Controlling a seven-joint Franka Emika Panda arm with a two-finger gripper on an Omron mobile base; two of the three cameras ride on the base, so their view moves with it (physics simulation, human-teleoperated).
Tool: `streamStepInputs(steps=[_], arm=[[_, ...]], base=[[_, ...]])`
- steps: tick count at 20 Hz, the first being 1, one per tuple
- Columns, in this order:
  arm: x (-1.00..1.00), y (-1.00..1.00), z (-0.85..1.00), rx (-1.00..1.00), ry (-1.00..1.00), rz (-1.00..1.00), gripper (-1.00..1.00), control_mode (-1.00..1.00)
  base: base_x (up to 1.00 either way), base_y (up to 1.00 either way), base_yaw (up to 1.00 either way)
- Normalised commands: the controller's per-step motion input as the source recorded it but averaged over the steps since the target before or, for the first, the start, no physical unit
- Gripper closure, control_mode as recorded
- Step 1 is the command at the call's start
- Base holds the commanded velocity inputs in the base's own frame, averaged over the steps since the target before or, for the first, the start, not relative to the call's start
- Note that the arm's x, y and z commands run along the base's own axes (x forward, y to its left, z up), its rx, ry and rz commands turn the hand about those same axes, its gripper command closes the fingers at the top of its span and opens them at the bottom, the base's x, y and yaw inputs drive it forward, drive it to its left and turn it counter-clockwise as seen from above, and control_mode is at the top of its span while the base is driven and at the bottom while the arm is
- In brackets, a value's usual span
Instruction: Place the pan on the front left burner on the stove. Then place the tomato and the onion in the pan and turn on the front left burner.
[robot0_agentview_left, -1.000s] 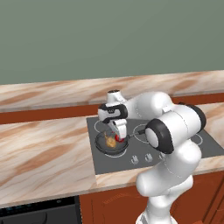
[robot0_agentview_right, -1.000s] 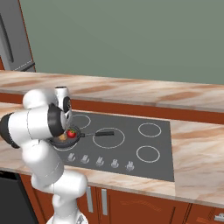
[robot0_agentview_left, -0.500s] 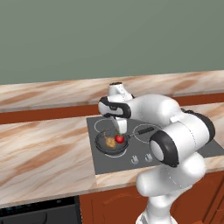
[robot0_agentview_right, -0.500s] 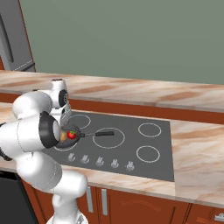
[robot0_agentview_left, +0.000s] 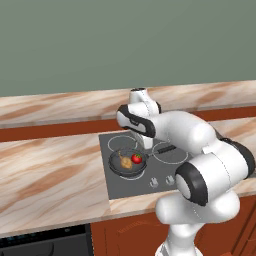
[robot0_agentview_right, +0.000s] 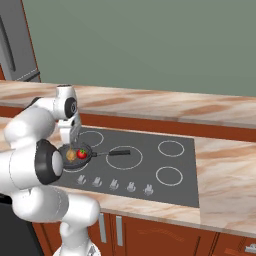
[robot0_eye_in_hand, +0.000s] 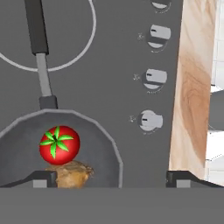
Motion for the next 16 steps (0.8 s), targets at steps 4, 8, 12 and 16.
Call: streamStepInputs(steps=[4,8,12,16], arm=[[-0.32,-0.13,0.0,0.0,0.0,0.26,-1.0,-1.0],[-0.23,-0.09,0.02,0.02,-0.01,0.29,-1.0,-1.0],[-0.01,-0.07,0.01,0.04,0.0,0.28,-1.0,-1.0],[-0.05,-0.07,0.0,0.04,0.0,0.26,-1.0,-1.0]], base=[[0.0,0.0,0.0],[0.0,0.0,0.0],[0.0,0.0,0.0],[0.0,0.0,0.0]])
